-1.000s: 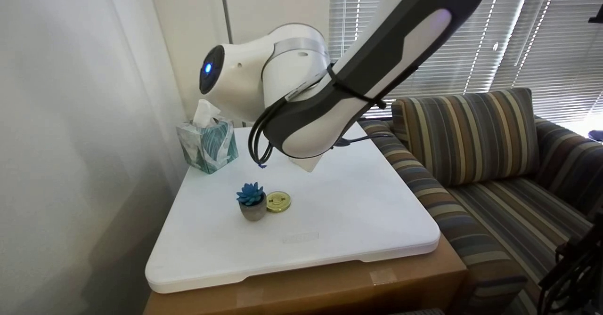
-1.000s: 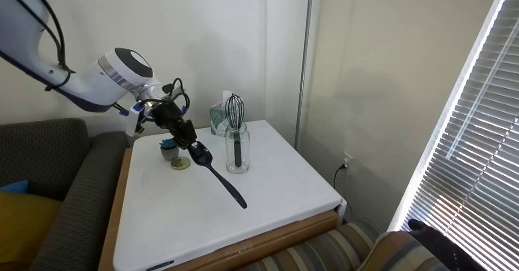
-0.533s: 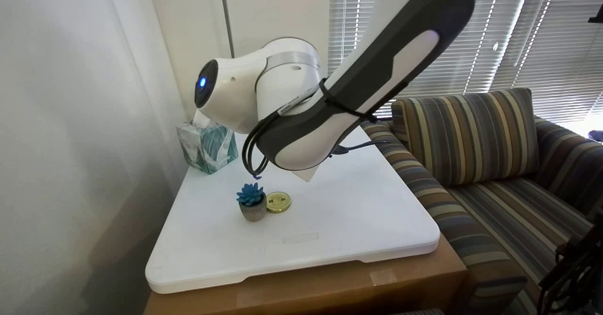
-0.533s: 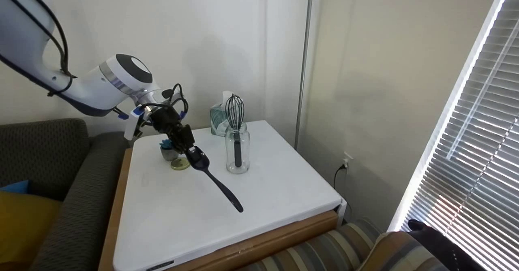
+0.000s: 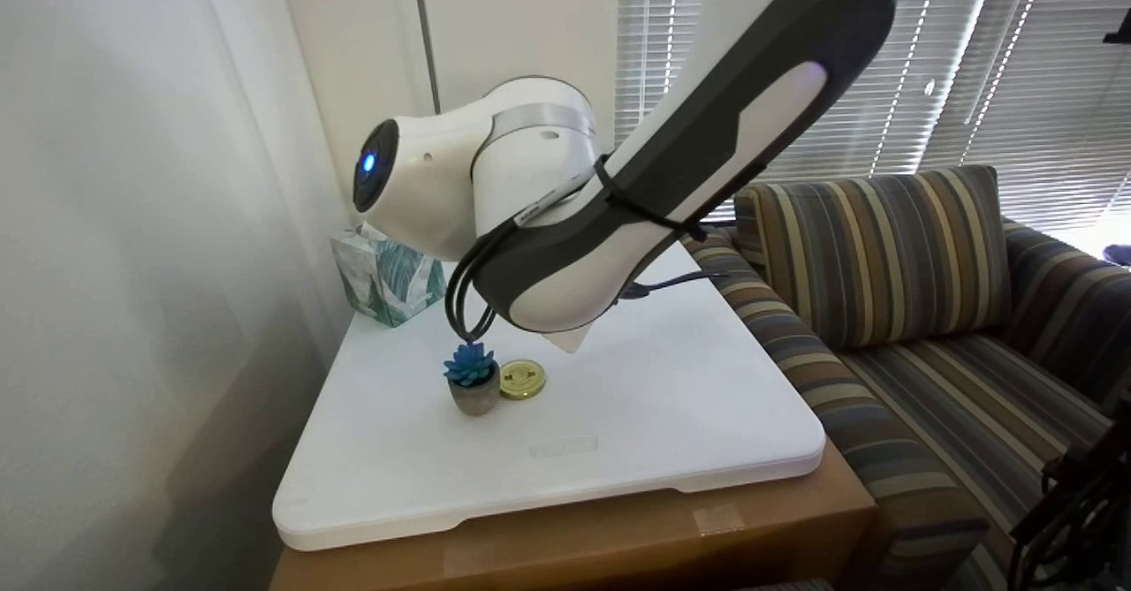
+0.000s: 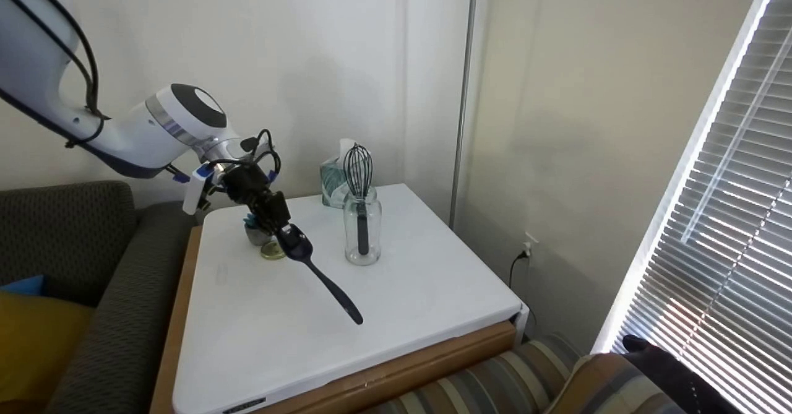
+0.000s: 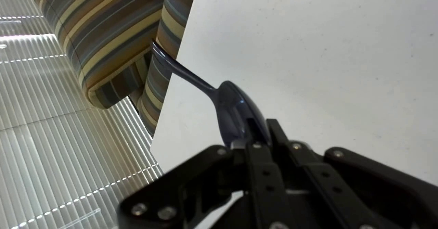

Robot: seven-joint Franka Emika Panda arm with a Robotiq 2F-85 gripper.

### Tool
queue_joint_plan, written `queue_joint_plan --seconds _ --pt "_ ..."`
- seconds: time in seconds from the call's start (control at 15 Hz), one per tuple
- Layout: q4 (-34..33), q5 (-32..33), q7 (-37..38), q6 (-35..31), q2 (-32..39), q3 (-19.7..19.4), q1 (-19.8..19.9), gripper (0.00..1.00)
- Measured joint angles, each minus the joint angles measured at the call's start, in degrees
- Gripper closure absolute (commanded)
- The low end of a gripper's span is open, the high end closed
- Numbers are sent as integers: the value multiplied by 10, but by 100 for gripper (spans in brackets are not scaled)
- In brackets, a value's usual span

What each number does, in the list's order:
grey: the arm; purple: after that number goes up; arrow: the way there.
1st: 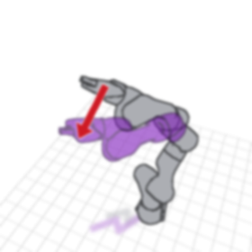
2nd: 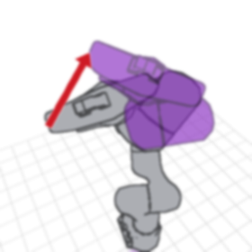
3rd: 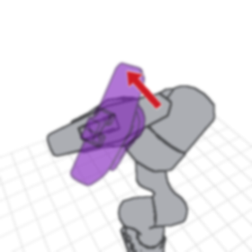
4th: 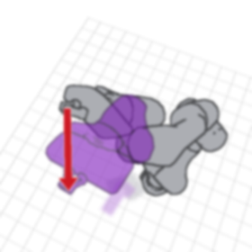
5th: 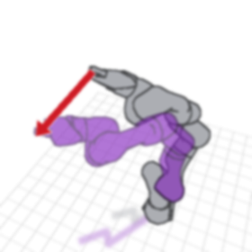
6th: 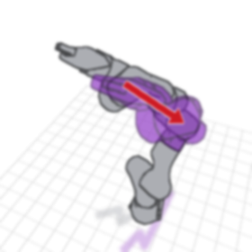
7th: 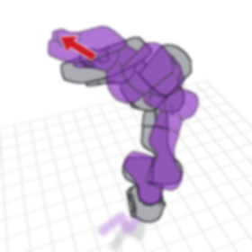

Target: Take the black ladle out of the glass jar

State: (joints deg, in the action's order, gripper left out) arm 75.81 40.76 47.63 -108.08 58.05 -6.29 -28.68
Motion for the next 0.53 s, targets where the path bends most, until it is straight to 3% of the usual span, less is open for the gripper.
queue_joint_plan --seconds 0.53 --pt "-1 2 13 -4 60 10 -19 98"
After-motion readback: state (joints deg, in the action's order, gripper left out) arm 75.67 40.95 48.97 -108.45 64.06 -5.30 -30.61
